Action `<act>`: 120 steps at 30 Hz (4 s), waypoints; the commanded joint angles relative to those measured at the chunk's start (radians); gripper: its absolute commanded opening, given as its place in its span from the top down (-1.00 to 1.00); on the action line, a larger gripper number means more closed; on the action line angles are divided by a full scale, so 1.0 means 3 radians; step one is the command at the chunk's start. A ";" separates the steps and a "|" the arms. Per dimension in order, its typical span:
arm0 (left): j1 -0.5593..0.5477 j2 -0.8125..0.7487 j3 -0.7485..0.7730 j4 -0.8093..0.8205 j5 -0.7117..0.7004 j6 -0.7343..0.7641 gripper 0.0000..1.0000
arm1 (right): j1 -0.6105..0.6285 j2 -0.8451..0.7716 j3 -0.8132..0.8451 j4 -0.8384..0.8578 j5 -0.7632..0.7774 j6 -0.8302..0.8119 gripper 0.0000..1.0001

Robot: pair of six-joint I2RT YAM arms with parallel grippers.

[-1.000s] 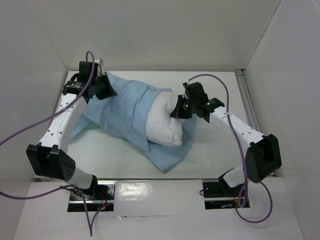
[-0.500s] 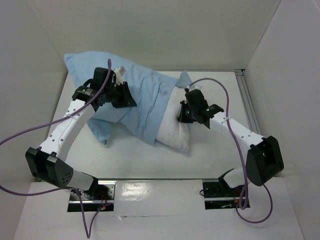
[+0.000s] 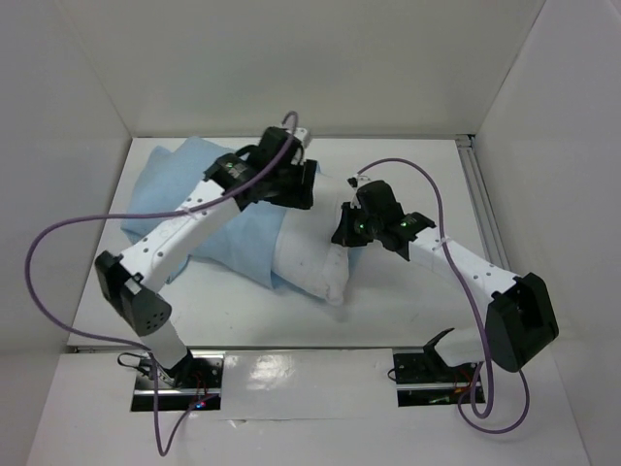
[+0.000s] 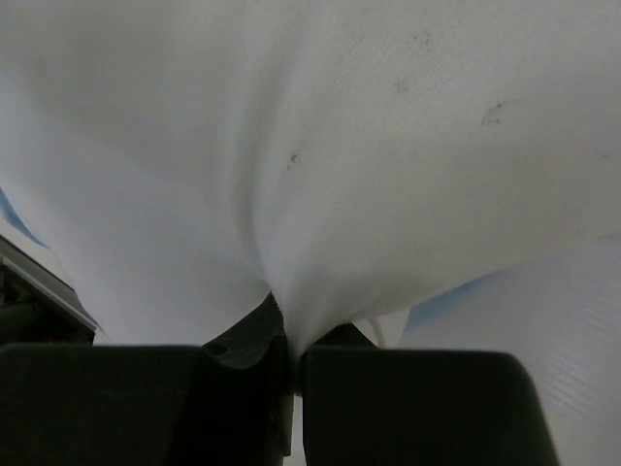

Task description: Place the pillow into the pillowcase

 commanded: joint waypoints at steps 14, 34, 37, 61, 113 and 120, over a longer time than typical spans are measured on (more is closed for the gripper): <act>-0.0507 0.0532 -0.0067 -0.0812 -0.2571 -0.0396 -0.24 | 0.0018 -0.0047 0.0180 0.0177 -0.0062 -0.0066 1.00; -0.0257 0.0225 0.0826 0.0424 0.0563 0.0095 1.00 | -0.0058 0.0433 0.0969 0.0403 -0.0282 -0.0157 1.00; -0.0088 0.0423 0.1623 0.0624 0.1429 -0.0166 1.00 | -0.0094 0.0531 0.1737 0.0320 -0.0282 -0.0250 1.00; -0.0011 0.0511 0.1461 0.1413 0.2333 -0.1102 1.00 | -0.0013 0.0189 0.0738 0.1394 -0.0221 0.0200 1.00; -0.1228 0.1983 0.0674 -0.0480 -0.2795 0.0330 -1.00 | -0.1460 -0.0911 -0.0770 -0.0268 -0.0420 0.0512 -0.70; -0.0717 0.1884 0.1251 -0.0756 -0.1993 0.0105 1.00 | -0.1460 -0.0799 -0.0888 -0.0176 -0.0548 0.0415 -0.70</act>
